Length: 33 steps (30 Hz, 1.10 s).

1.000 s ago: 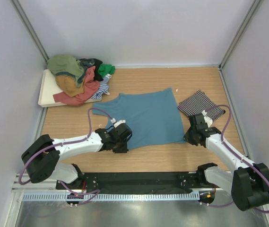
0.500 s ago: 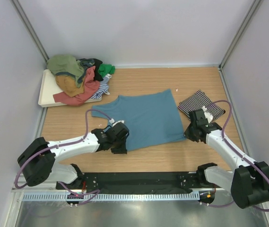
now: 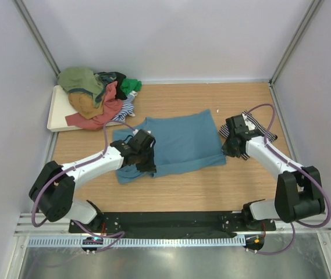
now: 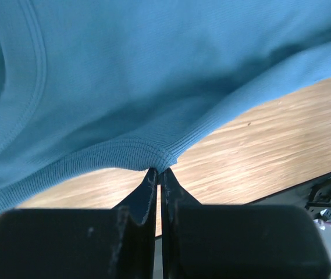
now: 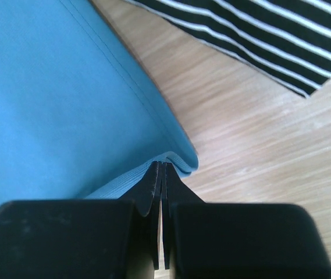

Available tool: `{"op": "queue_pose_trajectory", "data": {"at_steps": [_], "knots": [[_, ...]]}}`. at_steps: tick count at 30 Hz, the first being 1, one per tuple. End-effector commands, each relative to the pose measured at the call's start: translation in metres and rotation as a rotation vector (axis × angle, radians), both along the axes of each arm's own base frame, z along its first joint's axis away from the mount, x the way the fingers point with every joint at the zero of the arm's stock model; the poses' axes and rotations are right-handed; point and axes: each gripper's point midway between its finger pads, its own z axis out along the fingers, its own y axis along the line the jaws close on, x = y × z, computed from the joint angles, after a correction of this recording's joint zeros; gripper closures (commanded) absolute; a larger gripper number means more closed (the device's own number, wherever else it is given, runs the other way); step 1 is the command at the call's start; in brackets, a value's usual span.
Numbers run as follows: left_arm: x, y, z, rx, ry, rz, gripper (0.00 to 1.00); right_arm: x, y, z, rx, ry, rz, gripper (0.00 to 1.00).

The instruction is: Fold and stack the tank tops

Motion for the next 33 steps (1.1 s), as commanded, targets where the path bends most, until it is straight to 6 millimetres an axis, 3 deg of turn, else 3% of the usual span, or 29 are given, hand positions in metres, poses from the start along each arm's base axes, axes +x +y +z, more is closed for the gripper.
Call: {"op": "queue_pose_trajectory", "data": {"at_steps": [1,10,16,26,33], "knots": [[0.012,-0.001,0.015,0.002,-0.006,-0.047,1.0,0.028,-0.002,0.015,-0.042,-0.058,0.007,0.99],[0.049,0.006,0.021,-0.005,0.01,-0.03,1.0,0.077,0.007,0.027,-0.042,-0.092,0.009,0.99],[0.075,0.012,0.022,-0.015,0.02,-0.011,1.0,0.103,0.013,0.02,-0.03,-0.088,0.016,0.99],[0.107,0.026,0.015,-0.007,0.036,0.015,1.0,0.134,0.012,0.016,-0.038,-0.094,0.0,0.99],[0.125,0.025,0.011,-0.007,0.047,0.016,1.0,0.147,0.01,0.015,-0.053,-0.098,-0.021,0.99]]}}
